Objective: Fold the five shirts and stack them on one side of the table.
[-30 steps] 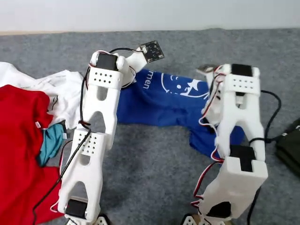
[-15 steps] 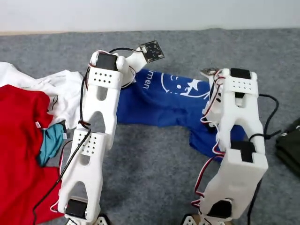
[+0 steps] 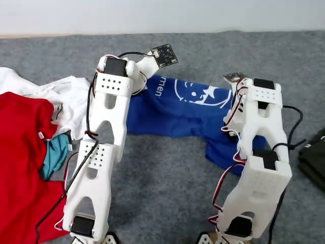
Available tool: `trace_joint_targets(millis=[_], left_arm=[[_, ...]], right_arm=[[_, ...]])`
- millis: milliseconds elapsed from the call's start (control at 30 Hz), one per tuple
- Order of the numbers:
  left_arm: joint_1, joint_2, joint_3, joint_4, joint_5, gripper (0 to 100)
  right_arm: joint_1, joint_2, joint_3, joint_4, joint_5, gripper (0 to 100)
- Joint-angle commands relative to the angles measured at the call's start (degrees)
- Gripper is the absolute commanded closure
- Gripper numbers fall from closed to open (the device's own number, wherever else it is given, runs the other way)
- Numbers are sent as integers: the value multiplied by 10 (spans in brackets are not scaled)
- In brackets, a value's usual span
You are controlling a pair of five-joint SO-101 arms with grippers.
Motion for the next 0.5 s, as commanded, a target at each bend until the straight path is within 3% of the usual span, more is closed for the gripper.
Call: trace_joint_targets(millis=[0,333,467], left_arm=[[0,-40,-2,15,5,998],[2,-40,-2,15,5,998],[0,-40,-2,15,5,998]], right_arm=[[5,-5,-7,-5,-1,858],[5,-5,-7,-1,16,864],[7,-7,-7,-1,42,920]])
